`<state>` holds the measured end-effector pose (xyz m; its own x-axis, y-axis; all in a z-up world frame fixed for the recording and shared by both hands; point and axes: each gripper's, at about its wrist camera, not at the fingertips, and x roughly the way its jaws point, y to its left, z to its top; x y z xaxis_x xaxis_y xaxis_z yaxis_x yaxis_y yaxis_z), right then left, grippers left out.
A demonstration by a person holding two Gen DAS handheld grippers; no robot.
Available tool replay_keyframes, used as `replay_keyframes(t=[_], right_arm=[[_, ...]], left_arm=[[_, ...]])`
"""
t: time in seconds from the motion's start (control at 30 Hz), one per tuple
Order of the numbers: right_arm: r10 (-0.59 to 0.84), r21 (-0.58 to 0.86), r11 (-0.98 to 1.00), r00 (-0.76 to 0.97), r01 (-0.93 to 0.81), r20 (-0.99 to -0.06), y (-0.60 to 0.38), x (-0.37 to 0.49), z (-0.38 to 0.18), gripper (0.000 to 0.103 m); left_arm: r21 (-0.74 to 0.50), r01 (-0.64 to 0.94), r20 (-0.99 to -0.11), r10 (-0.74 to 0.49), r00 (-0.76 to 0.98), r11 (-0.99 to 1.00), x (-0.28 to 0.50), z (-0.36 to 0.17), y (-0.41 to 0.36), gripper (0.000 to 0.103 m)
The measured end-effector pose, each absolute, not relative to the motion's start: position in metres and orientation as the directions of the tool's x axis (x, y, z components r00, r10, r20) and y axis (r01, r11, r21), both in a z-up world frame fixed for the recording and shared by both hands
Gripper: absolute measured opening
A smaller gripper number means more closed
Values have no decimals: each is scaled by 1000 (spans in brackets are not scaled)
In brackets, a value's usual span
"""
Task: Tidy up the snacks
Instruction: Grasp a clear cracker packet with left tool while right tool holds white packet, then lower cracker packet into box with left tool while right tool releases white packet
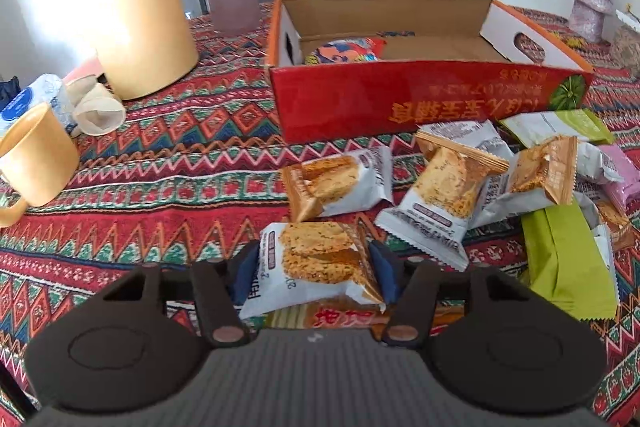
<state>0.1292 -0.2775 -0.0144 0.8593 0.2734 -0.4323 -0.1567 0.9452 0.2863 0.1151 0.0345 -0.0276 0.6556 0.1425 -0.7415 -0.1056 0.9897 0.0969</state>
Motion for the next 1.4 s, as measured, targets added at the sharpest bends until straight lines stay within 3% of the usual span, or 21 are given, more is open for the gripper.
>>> replay_keyframes(t=[0.4, 0.87, 1.4], right_arm=[[296, 237, 948, 865, -213, -405, -257, 128, 5, 42], [333, 140, 943, 876, -302, -349, -209, 159, 45, 42], [359, 102, 932, 857, -347, -370, -152, 243, 56, 42]], left_arm=[[53, -122, -649, 127, 750, 991, 100, -2, 51, 58], [19, -98, -471, 95, 877, 995, 134, 56, 36, 58], [-21, -138, -424, 116, 898, 990, 216, 56, 24, 58]])
